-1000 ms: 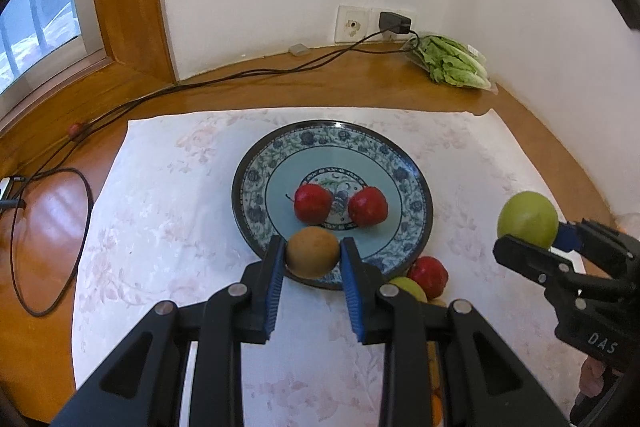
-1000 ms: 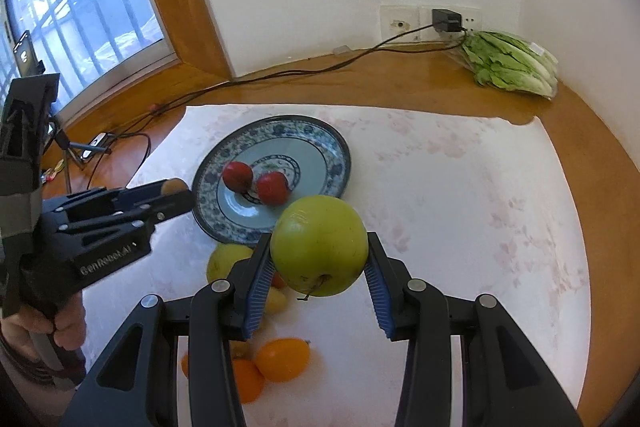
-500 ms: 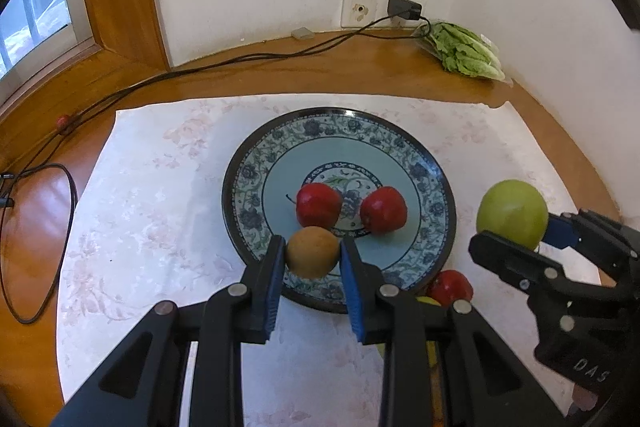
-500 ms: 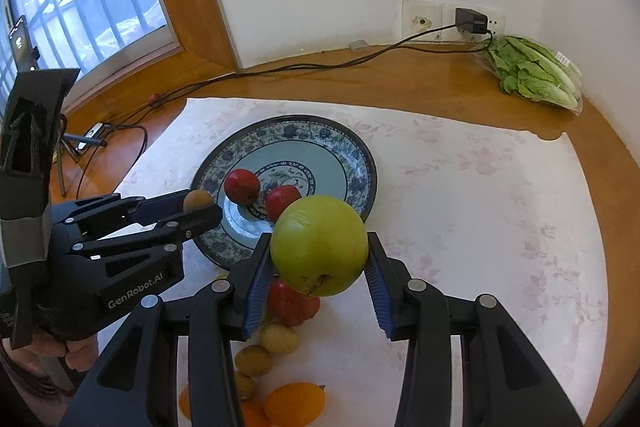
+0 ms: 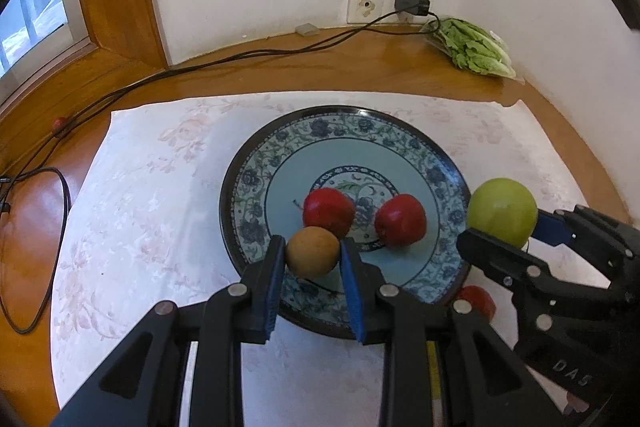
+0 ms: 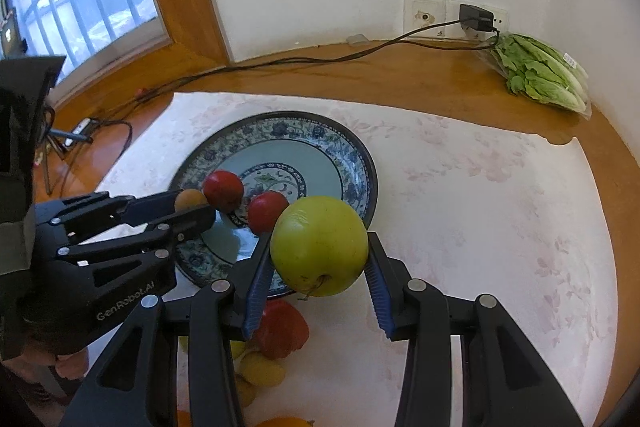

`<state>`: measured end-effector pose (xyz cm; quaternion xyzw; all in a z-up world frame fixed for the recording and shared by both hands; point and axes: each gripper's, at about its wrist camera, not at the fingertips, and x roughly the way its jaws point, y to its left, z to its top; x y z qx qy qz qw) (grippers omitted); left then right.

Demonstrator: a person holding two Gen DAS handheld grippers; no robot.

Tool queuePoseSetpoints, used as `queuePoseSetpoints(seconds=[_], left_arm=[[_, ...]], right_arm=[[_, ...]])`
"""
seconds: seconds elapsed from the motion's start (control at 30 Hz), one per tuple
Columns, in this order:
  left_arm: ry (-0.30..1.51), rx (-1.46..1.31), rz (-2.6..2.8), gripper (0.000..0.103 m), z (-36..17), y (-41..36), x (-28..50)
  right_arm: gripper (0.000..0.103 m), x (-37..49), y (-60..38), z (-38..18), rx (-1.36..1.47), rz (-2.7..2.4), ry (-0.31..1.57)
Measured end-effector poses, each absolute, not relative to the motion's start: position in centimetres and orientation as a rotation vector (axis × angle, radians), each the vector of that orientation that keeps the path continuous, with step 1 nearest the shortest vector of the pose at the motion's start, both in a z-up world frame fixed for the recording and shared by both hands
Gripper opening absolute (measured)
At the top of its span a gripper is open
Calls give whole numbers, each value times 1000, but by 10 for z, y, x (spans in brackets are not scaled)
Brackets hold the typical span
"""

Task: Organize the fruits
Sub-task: 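Carry the brown fruit and green apple over the plate with both tools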

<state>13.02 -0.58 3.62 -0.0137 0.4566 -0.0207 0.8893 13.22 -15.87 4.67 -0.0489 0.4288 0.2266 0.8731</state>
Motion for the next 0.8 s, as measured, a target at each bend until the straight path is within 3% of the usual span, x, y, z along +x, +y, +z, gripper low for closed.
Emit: queuePoseSetpoints(seconds=[0.8], left_arm=[[947, -15, -33, 29, 27, -6, 138]], right_arm=[[45, 139, -152, 34, -156, 465, 864]])
